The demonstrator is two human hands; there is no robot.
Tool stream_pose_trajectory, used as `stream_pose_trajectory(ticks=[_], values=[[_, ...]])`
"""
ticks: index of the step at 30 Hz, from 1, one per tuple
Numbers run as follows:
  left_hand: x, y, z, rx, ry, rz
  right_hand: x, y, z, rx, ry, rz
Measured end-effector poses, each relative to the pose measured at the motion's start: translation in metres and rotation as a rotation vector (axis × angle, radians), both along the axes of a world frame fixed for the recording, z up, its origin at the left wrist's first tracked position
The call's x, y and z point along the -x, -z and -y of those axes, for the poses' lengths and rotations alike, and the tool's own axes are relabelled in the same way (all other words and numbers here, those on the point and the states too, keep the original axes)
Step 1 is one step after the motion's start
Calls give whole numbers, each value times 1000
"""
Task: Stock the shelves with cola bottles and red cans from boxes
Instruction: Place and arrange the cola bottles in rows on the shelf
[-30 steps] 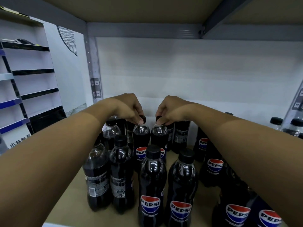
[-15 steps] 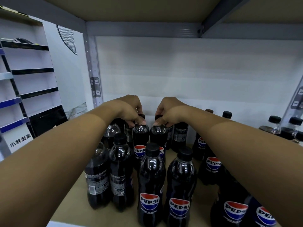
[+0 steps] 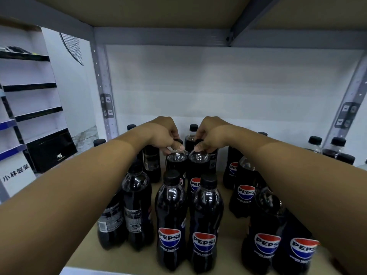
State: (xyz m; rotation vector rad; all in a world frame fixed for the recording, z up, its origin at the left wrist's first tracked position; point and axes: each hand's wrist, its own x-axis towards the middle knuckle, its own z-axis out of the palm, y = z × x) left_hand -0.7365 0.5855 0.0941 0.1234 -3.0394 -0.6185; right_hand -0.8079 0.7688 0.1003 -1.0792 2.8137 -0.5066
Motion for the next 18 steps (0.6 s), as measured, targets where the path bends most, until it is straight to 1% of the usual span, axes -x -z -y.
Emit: stream_pose_trajectory(ticks=[4,7,12,16,18], values=[[3,2,-14,6,27,-13,2,0,-15,-5,21,14],[2,1,-21,-7,28,-19,1,2,-23,41,26,42],[-6,0,-19,-57,17,-22,-1,5,-24,79,8,46],[-6,2,-16,-55,31,-36,-2,8,-24,127,15,93],[-5,2,-14,-83,37,-24,-2,9,-23,146,14,107]])
